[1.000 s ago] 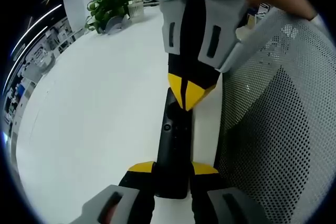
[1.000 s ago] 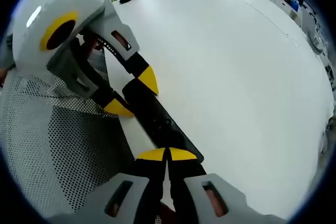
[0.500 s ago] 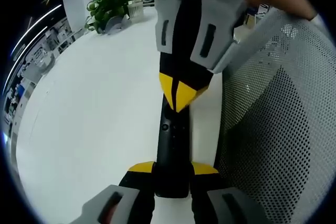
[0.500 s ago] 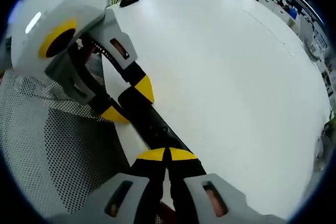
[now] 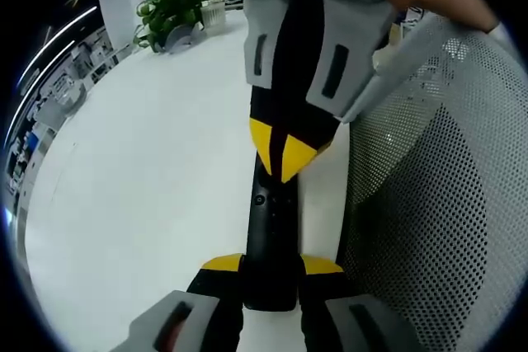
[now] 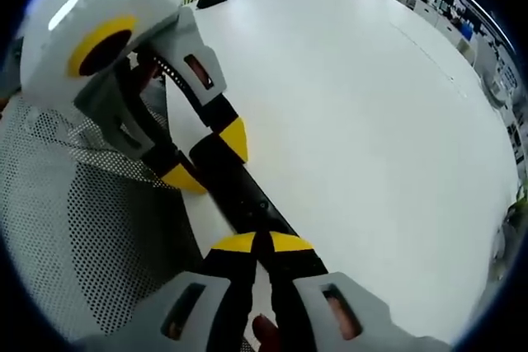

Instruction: Press the specified remote control buttons in sequence, fully releasing each button before pressing the next.

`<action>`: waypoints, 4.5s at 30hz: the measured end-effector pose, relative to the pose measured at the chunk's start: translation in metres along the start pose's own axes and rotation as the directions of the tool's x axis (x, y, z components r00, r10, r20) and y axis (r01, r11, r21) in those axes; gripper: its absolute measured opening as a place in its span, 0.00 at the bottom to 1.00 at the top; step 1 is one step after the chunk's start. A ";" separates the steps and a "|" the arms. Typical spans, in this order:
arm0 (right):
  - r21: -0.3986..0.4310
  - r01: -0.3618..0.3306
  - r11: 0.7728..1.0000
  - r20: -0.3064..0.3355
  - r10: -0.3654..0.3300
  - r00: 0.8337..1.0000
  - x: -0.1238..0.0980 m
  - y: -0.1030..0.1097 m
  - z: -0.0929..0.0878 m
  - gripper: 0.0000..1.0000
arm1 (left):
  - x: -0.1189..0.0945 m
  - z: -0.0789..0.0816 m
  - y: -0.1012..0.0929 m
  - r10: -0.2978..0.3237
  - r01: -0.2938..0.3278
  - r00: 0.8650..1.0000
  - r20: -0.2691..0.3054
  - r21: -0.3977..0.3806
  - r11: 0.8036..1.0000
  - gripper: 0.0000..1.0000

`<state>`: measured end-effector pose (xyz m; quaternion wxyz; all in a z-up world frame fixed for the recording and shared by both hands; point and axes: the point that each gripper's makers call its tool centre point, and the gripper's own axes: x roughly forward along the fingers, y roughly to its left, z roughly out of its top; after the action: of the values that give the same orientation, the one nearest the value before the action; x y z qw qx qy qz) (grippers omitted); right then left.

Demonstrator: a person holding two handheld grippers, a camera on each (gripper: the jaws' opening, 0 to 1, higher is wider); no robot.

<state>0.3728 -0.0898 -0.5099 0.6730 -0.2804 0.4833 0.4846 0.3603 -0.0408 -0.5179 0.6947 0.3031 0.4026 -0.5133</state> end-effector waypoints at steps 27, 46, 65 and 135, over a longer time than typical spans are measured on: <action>-0.066 0.052 0.996 -0.030 -0.054 0.998 0.001 -0.007 0.000 0.00 | 0.000 0.001 0.000 0.000 0.000 1.000 -0.001 -0.009 1.000 0.25; 0.066 -0.004 0.998 -0.013 0.005 1.000 -0.003 -0.009 -0.002 0.00 | 0.000 0.001 -0.001 0.001 -0.002 1.000 0.009 0.002 1.000 0.24; -0.090 -0.166 0.982 -0.034 0.164 0.986 -0.002 -0.007 0.021 0.00 | 0.002 0.002 -0.001 -0.014 0.014 0.999 0.040 0.018 1.000 0.24; -0.099 -0.257 0.961 -0.059 0.252 0.966 0.013 -0.005 0.020 0.00 | 0.003 0.001 -0.001 -0.017 0.016 0.996 0.085 0.011 1.000 0.24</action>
<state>0.3855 -0.0694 -0.5149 0.5781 -0.2624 0.5044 0.5853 0.3605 -0.0434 -0.5199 0.7053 0.2811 0.3723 -0.5337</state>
